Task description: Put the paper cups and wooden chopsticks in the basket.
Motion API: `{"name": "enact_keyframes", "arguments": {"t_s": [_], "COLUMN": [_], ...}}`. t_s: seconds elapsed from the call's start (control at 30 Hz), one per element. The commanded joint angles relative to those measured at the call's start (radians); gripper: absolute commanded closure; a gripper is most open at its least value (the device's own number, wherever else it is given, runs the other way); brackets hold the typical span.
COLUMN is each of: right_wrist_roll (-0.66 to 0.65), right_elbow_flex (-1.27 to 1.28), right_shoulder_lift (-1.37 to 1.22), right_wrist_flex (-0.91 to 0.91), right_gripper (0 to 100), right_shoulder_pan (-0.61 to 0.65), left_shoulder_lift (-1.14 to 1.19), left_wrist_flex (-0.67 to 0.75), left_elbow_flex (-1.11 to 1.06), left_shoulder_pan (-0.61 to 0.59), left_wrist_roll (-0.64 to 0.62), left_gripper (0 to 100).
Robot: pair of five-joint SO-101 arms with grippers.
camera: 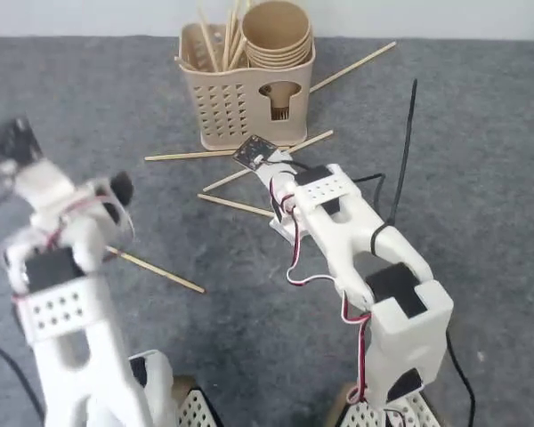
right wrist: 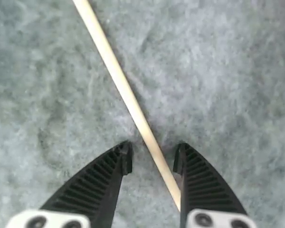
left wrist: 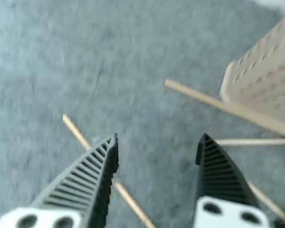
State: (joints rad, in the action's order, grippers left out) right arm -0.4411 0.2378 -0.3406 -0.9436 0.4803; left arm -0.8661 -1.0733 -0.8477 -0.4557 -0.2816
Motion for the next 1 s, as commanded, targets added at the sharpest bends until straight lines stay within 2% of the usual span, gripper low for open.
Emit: {"name": "enact_keyframes", "arguments": {"t_s": [0.0,0.07,0.2,0.23,0.5,0.83,0.97], "right_wrist_roll": [-0.020,-0.020,-0.011,-0.011,0.018,0.043,0.041], "right_elbow_flex": [-0.055,-0.055,-0.061,-0.061,-0.057,-0.057,-0.057], "right_shoulder_lift": [-0.016,-0.036,-0.053,-0.053,-0.051,-0.051,-0.051], "right_wrist_flex": [-0.013,-0.008,-0.005,-0.005,-0.016,-0.016,-0.016], "right_gripper": [84.1,85.7,98.7,99.4,99.1,99.1,99.1], "right_shoulder_pan": [-0.010,-0.005,-0.002,-0.002,-0.010,-0.012,-0.012], "left_shoulder_lift": [-0.184,-0.247,-0.247,-0.227,0.124,0.575,0.690], "left_wrist_flex": [0.023,0.029,0.041,0.040,0.129,0.302,0.313], "left_elbow_flex": [-0.156,-0.236,-0.271,-0.272,-0.269,-0.114,-0.047], "left_shoulder_pan": [-0.005,-0.009,-0.144,-0.166,-0.180,-0.178,-0.178], "left_wrist_roll": [-0.015,-0.015,-0.015,-0.015,-0.017,-0.057,-0.074], "left_gripper": [74,74,74,74,74,75,75]}}
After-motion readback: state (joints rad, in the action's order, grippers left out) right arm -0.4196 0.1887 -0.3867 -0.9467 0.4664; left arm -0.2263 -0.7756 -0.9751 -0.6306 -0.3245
